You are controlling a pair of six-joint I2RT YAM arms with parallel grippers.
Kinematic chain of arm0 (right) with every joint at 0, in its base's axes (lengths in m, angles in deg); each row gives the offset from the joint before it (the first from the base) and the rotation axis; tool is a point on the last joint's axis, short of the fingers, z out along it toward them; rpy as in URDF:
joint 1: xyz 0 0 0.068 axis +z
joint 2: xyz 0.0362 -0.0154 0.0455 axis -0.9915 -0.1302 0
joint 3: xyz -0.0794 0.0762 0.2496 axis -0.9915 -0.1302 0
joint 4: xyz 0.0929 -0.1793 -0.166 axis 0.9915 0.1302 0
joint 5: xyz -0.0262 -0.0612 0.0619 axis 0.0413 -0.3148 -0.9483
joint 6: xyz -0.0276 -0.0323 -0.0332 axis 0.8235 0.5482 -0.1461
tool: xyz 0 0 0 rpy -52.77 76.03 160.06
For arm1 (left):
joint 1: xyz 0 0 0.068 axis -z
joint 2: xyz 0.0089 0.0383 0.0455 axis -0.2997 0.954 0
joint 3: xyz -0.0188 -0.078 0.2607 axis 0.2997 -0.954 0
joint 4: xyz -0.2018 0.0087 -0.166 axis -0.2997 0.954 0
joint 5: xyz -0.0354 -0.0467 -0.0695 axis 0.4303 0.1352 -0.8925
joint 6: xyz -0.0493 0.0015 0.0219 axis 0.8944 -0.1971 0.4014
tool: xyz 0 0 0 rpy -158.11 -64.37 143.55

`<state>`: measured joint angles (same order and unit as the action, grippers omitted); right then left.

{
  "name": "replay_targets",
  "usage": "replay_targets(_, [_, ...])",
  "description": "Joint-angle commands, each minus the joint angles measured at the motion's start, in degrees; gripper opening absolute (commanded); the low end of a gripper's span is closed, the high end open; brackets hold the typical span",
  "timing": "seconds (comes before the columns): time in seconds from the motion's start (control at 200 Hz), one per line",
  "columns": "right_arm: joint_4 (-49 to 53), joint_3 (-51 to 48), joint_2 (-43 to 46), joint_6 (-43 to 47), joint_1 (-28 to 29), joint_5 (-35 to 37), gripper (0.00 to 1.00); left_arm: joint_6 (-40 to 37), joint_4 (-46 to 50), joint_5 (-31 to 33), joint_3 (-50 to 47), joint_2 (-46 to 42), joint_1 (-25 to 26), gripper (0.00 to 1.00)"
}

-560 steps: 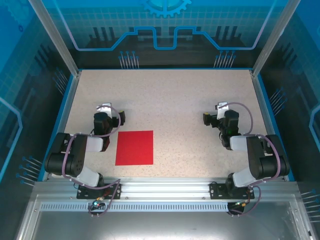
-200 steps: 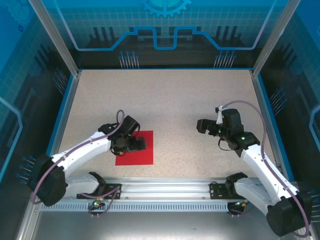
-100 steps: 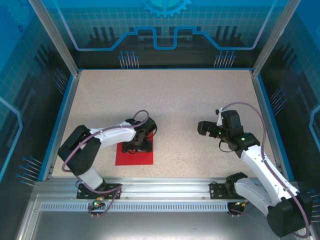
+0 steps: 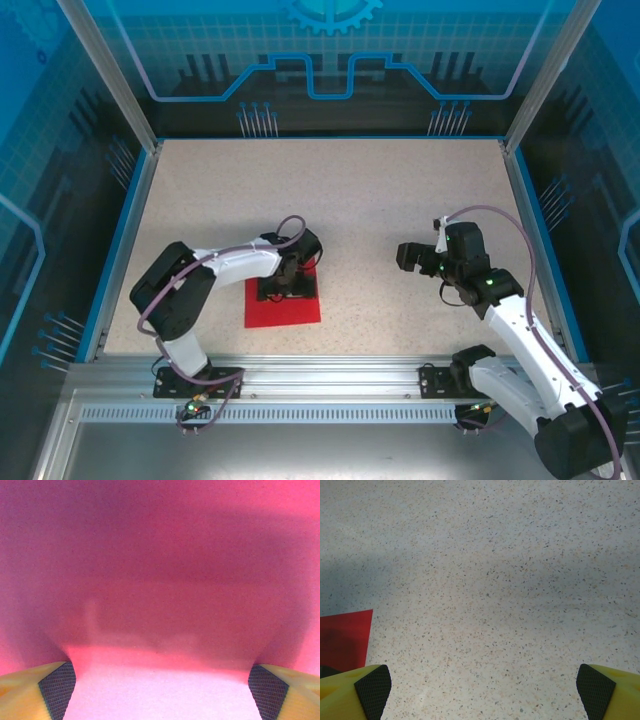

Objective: Fold a paper plane with a square sheet of paper (fold left side to right side)

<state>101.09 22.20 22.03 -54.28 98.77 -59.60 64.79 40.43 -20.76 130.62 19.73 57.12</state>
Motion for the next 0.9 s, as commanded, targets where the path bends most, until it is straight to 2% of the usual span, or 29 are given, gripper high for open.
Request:
replay_targets(0.0, [1.77,-0.62,0.62,0.90,0.89,0.23,0.99,-1.94,-3.61,-2.59,4.06,6.05,1.21,0.95])
replay_targets(0.325, [3.45,-0.21,0.89,0.17,1.04,-1.10,0.99,-5.70,0.17,-3.61,20.66,17.02,2.17,0.95])
replay_targets(0.535, [5.43,0.45,0.72,-0.61,1.06,-2.16,0.99,-4.08,1.11,-4.91,28.95,22.85,2.62,0.95])
replay_targets(0.72, [5.88,-0.09,0.38,-1.52,1.15,-3.38,0.99,-3.16,1.28,-6.50,32.41,23.83,3.01,0.95])
replay_targets(0.895, [5.41,0.36,-2.85,-1.00,1.24,-3.78,0.99,-4.07,2.21,-7.01,33.46,19.23,2.88,0.96])
